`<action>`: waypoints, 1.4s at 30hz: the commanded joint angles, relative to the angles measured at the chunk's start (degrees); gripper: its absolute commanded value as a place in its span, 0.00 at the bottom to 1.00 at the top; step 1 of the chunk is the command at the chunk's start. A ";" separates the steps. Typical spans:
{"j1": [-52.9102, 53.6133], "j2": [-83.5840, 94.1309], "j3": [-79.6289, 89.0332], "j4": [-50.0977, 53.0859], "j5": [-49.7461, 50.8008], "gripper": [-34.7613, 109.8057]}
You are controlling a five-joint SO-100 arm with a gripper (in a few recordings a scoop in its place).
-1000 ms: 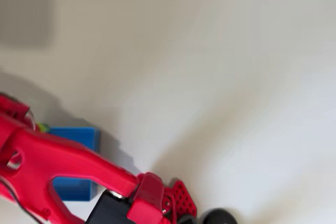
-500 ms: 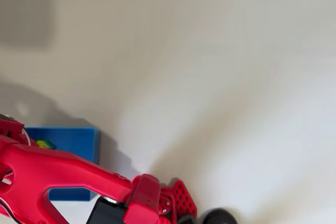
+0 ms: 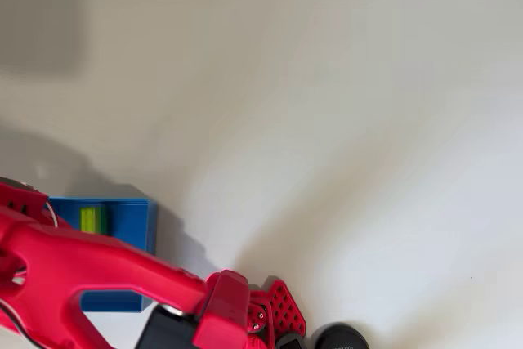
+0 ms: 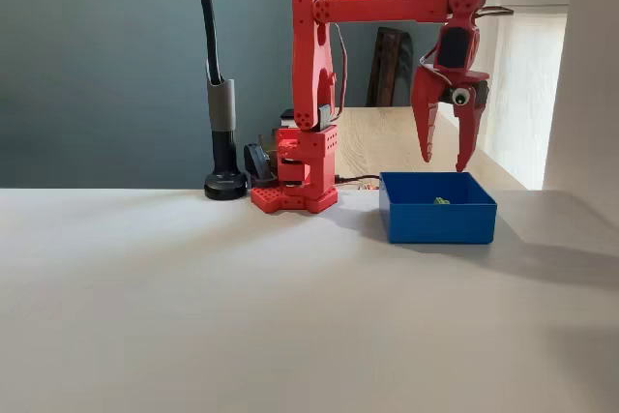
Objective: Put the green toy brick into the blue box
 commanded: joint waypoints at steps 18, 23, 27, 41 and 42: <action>17.67 2.29 -10.55 -2.81 -1.93 0.24; 30.23 2.29 -10.02 -10.81 -7.73 0.24; 39.55 2.29 -8.35 -16.08 -10.81 0.24; 59.50 4.57 2.20 -26.46 -8.79 0.24; 60.03 6.24 4.04 -27.95 -9.14 0.24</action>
